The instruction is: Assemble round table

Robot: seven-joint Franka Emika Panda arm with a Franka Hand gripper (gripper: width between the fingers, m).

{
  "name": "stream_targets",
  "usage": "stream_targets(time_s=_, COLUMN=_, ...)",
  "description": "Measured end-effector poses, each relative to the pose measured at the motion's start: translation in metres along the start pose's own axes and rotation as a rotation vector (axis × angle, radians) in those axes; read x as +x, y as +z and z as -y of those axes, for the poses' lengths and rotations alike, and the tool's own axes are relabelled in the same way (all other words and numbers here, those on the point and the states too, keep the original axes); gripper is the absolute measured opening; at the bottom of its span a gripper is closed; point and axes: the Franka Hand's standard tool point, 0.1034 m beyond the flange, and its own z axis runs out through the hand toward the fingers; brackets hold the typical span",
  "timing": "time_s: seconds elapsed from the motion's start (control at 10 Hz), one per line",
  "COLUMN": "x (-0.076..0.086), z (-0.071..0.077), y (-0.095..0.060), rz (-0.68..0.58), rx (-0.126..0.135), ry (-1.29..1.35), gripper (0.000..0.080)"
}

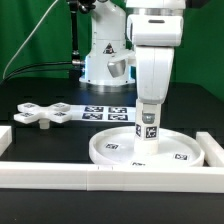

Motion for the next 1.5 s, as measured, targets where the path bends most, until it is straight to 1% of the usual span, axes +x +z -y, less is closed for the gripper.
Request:
stream_targets(time_s=0.1, x=0.0, z=0.0, y=0.0, rz=0.0, rx=0.0, ry=0.003, gripper=0.0518)
stream_targets(time_s=0.2, x=0.0, z=0.0, y=0.0, rz=0.0, rx=0.001, ry=0.008, gripper=0.0405)
stream_targets(time_s=0.5, x=0.0, z=0.001, y=0.0, rz=0.0, rx=0.003, ry=0.066, gripper=0.0407)
stream_targets(time_s=0.6, x=0.001, z=0.004, y=0.0, rz=0.006, rx=0.026, ry=0.229, gripper=0.0407)
stream_targets(time_s=0.7, x=0.002, z=0.007, y=0.0, rz=0.016, rx=0.056, ry=0.348, gripper=0.0407)
stream_targets(time_s=0.8, x=0.001, z=0.008, y=-0.001, rz=0.022, rx=0.07, ry=0.449, gripper=0.0407)
stream_targets(time_s=1.3, x=0.001, z=0.008, y=0.0, rz=0.03, rx=0.066, ry=0.769, gripper=0.0407)
stream_targets(time_s=1.5, x=0.0, z=0.012, y=0.001, rz=0.017, rx=0.057, ry=1.031, gripper=0.0407)
